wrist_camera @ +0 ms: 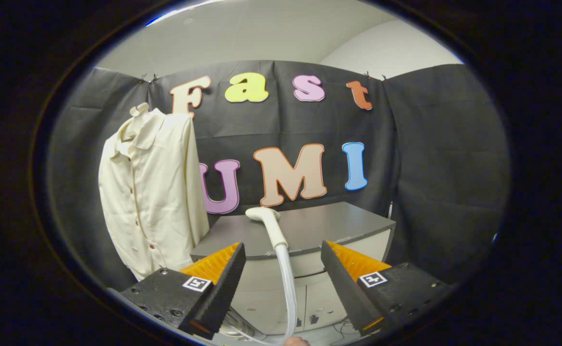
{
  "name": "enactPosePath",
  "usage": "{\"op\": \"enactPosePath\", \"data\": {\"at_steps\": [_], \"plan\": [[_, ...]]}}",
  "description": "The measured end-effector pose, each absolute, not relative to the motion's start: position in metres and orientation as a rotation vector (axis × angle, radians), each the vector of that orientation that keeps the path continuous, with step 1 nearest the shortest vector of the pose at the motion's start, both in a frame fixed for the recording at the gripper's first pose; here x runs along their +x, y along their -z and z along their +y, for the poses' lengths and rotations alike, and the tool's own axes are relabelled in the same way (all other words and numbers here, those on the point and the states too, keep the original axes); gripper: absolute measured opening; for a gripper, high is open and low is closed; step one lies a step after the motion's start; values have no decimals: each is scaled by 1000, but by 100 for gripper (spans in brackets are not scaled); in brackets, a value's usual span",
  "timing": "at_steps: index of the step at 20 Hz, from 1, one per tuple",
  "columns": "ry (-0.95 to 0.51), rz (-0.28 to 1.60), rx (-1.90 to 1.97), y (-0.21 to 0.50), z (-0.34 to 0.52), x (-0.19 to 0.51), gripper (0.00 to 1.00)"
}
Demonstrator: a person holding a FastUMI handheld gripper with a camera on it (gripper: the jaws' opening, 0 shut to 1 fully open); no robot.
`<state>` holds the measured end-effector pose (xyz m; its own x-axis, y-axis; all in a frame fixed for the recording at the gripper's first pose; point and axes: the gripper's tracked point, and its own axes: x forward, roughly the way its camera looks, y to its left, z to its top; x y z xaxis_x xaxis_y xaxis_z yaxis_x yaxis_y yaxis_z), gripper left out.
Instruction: Iron the clothes twice with a garment steamer, once on the left side and once on the right side.
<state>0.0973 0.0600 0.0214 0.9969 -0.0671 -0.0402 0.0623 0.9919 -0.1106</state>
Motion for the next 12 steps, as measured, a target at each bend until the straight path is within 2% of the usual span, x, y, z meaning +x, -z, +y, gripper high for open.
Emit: {"op": "enactPosePath", "data": {"at_steps": [12], "plan": [[-74, 171, -162, -34, 88, 221, 97]]}}
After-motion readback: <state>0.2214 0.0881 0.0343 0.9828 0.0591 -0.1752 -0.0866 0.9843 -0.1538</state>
